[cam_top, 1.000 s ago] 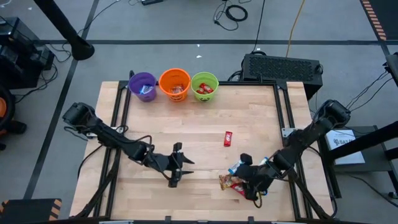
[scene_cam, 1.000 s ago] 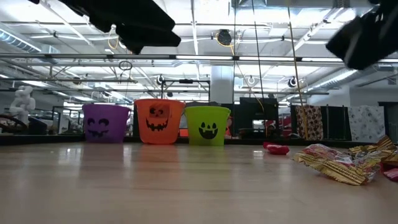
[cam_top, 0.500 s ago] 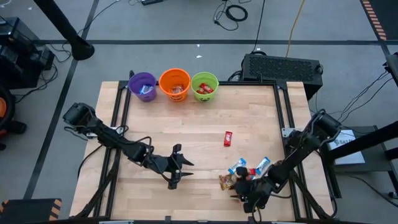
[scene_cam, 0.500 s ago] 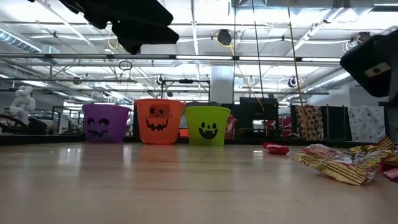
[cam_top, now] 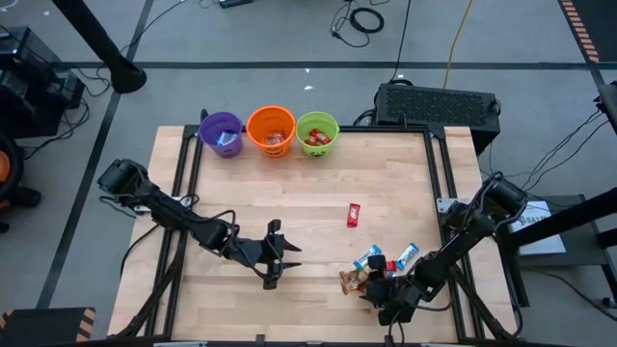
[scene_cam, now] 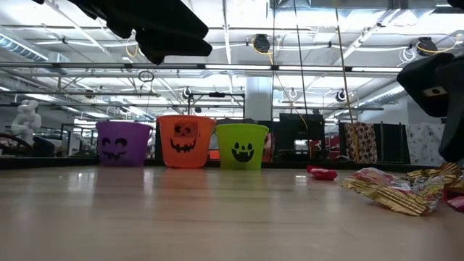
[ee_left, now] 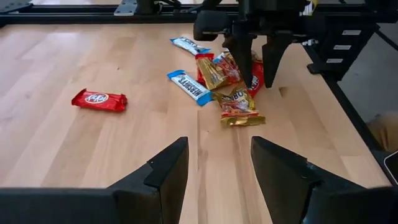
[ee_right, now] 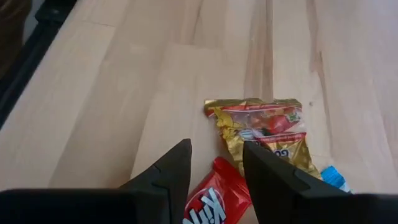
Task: Sort candy by brand, put in halloween buckets
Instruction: Put golden candy into the orange bucket
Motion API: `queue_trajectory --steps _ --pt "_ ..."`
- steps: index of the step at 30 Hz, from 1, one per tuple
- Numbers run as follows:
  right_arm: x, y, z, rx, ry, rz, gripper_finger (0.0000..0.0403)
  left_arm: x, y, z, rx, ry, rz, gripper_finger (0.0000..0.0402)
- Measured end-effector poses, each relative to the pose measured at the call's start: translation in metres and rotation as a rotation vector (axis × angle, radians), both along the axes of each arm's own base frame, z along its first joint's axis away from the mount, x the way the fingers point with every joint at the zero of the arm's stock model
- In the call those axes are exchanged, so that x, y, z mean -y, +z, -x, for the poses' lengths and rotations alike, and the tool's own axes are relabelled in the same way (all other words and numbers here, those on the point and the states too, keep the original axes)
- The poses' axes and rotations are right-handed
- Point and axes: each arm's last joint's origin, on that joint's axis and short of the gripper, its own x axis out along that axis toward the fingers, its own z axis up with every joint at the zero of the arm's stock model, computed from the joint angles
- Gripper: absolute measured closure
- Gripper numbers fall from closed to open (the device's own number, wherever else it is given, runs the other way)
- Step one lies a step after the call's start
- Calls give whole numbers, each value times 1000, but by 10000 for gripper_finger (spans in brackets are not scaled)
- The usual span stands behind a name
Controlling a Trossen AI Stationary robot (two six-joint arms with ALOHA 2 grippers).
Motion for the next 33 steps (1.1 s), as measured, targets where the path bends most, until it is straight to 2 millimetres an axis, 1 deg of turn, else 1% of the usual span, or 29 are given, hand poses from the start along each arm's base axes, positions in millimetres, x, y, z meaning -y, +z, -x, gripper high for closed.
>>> queue_trajectory --steps 3,8,11,13,15,20,23,25,27,29,33 --pt "1 -3 -1 0 -10 15 246 0 0 0 0 -1 0 219" --pt "1 -12 -2 7 -30 72 195 0 0 0 0 -1 0 219" --pt "2 -18 -3 -7 -29 95 178 0 0 0 0 -1 0 219" --pt "3 -20 -4 -9 -38 91 178 0 0 0 0 -1 0 219" --pt "3 -20 -5 -10 -51 82 188 0 0 0 0 -1 0 219" --pt "2 -18 -7 12 -54 48 236 0 0 0 0 -1 -1 219" --pt "-4 -11 -13 98 -67 -23 264 0 0 0 0 0 -1 219" --pt "-4 -3 -13 130 -59 -28 272 0 0 0 0 0 -1 219" --pt "-4 0 -12 131 -40 -14 272 0 0 0 0 1 -1 219" --pt "-4 0 -7 105 -16 32 264 0 0 0 1 6 -4 219" --pt "-2 -5 0 45 19 111 228 -1 0 0 -2 16 -11 219"
